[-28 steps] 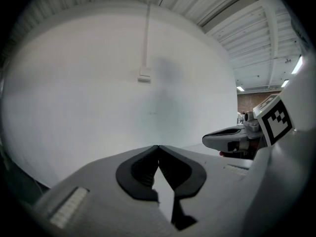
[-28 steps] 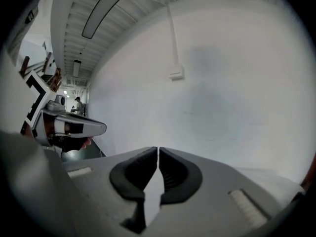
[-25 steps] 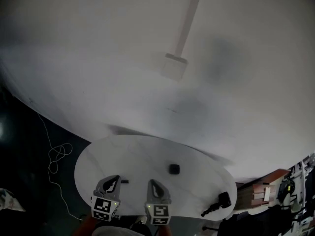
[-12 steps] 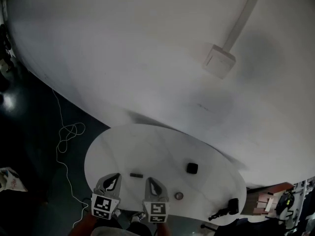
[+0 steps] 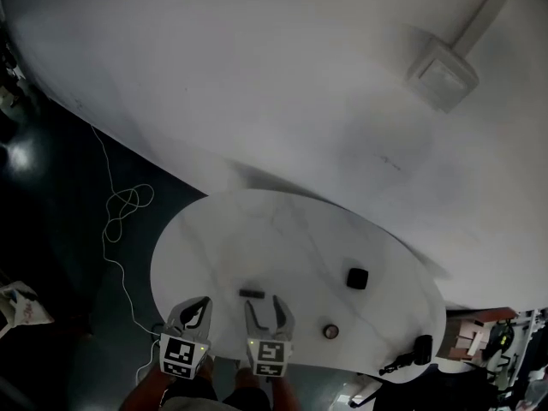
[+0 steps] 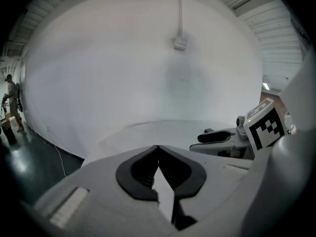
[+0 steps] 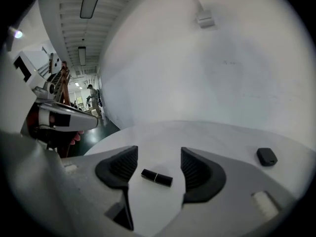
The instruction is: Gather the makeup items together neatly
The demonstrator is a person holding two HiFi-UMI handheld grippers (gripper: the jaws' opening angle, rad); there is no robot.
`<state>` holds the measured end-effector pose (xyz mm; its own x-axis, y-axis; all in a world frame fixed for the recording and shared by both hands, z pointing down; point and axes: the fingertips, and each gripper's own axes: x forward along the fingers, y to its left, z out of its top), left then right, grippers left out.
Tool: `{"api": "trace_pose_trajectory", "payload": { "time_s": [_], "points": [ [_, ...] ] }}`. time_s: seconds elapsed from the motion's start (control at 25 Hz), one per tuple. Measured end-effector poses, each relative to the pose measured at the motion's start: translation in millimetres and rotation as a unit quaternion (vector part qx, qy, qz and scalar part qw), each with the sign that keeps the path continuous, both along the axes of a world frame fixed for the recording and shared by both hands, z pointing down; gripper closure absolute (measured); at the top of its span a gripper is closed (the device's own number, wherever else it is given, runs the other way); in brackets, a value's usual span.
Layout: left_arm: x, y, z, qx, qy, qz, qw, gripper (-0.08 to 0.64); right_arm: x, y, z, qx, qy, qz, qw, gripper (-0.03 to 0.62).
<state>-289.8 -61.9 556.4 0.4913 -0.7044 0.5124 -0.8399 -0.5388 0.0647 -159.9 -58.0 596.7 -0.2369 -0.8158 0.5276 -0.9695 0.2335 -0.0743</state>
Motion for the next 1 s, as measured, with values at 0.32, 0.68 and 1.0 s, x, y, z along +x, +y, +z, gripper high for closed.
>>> {"api": "trace_pose_trajectory", "payload": {
  "time_s": [0.32,0.68,1.0],
  "points": [
    [-20,3,31,-0.031,-0.005,0.003,0.9995,0.549,-18,-3,47,-0.054,-0.002,0.018,0.998,0.259],
    [-29,3,59,-0.056,-0.012,0.021,0.9982,0.549,-19,-2,82,-0.091,0.010,0.044,0.995,0.242],
    [-44,3,67,-0.063,-0.017,0.026,0.9975,0.549,-22,-6,93,-0.098,0.013,0.062,0.993,0.242]
  ]
}}
